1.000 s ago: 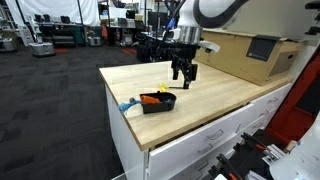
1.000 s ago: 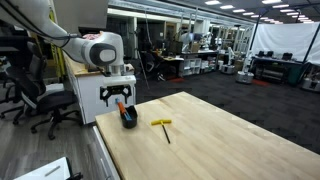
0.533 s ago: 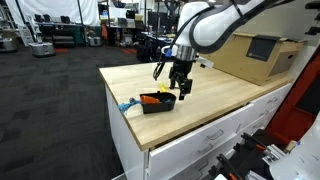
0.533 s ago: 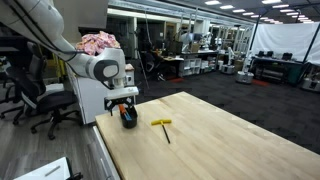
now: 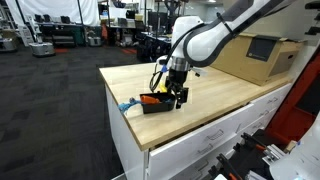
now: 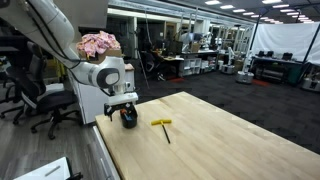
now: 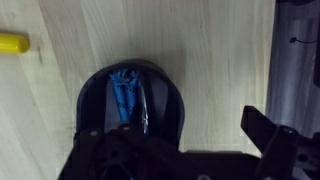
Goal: Shift the black object to the right
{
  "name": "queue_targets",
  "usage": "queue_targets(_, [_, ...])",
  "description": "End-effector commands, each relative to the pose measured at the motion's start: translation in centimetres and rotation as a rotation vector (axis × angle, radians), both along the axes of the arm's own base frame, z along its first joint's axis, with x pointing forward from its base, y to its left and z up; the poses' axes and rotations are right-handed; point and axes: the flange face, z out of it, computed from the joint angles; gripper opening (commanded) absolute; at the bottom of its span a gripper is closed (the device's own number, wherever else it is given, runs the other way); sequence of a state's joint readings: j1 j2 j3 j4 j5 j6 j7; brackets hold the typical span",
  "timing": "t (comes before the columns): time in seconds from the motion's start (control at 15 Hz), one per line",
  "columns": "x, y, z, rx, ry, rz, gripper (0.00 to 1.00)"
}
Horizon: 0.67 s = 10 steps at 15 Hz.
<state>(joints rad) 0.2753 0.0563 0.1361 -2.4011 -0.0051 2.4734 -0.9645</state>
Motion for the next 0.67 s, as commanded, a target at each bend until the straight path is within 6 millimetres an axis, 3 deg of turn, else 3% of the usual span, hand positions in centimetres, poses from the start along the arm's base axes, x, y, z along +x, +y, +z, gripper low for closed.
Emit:
queue_targets(0.0, [1.2,0.3,-1.5,-0.015,0.007,0.025,0.74])
queue_targets(0.6, [2.0,0.0,-3.0,-0.035,0.025,0.026,0.09])
